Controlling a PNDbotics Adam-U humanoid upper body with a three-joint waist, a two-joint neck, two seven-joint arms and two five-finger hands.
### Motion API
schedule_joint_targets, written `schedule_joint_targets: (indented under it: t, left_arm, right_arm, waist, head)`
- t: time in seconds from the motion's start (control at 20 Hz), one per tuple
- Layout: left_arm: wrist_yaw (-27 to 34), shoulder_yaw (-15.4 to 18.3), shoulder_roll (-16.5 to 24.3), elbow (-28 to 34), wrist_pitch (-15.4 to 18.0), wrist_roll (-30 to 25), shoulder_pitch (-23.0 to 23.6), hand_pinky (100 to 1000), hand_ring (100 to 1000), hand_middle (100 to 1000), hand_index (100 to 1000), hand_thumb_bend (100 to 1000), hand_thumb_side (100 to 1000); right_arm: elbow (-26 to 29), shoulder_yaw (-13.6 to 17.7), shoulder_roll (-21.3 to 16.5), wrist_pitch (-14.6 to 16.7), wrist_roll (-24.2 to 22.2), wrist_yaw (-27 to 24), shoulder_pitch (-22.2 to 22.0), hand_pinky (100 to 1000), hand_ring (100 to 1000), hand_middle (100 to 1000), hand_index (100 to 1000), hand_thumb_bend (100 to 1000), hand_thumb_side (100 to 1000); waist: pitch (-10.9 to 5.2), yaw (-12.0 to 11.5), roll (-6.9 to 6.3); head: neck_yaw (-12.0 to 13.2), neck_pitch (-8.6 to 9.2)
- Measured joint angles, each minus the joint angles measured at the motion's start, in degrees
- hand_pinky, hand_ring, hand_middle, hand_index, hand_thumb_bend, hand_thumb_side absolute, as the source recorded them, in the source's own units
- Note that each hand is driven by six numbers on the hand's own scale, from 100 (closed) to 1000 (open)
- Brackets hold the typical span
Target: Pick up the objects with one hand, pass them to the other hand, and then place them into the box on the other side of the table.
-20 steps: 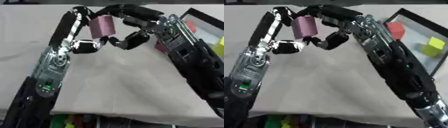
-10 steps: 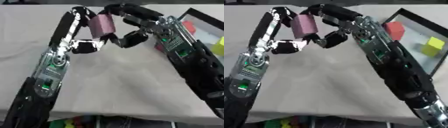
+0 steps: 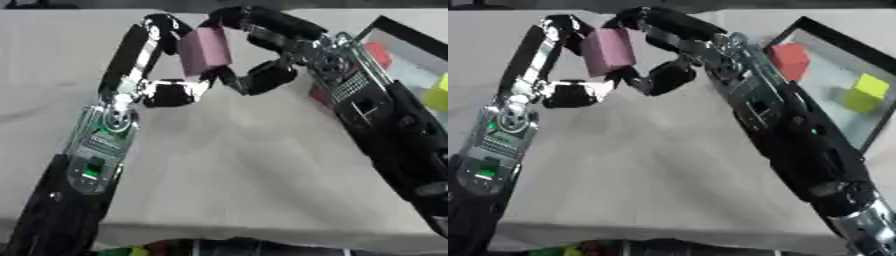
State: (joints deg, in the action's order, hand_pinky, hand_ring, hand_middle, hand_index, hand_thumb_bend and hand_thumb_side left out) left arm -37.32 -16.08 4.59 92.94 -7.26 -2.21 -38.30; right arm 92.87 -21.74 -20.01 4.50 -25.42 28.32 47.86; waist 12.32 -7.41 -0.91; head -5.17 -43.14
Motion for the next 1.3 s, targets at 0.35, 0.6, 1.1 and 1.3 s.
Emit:
schedule_joint_targets:
  t: [0.35, 0.6, 1.1, 1.3]
  left_arm:
    - [-3.84, -0.14, -0.4, -0.03, -1.0, -0.66, 0.03, 682, 635, 659, 809, 469, 100]
    - [-7.55, 0.0, -0.43, -0.43, -3.04, -0.54, 0.1, 727, 701, 707, 878, 685, 100]
    - [-14.73, 2.37, -0.35, -2.11, -7.98, -1.15, 0.73, 758, 736, 738, 873, 783, 134]
    - [-14.28, 4.83, 1.28, -2.41, -10.16, 0.56, 1.77, 737, 711, 709, 846, 586, 178]
  right_arm:
    - [0.19, -0.09, -0.21, -1.55, 2.43, -3.3, -0.04, 869, 875, 502, 594, 100, 100]
    - [0.81, -0.27, -0.23, -2.28, 3.48, -4.37, -0.06, 864, 867, 483, 572, 100, 100]
    - [3.32, 0.57, -1.08, -4.23, 3.48, -7.8, -0.78, 874, 882, 490, 582, 100, 100]
    - [6.24, 2.47, -2.75, -6.18, 3.86, -10.81, -1.7, 888, 891, 496, 589, 100, 100]
  waist:
    - [0.0, 0.01, 0.0]
    - [0.0, 0.01, 0.0]
    - [0.0, 0.33, 0.0]
    - [0.0, 0.86, 0.0]
  head:
    - [0.0, 0.02]
    - [0.02, 0.02]
    - [0.22, 0.18]
    - [0.12, 0.42]
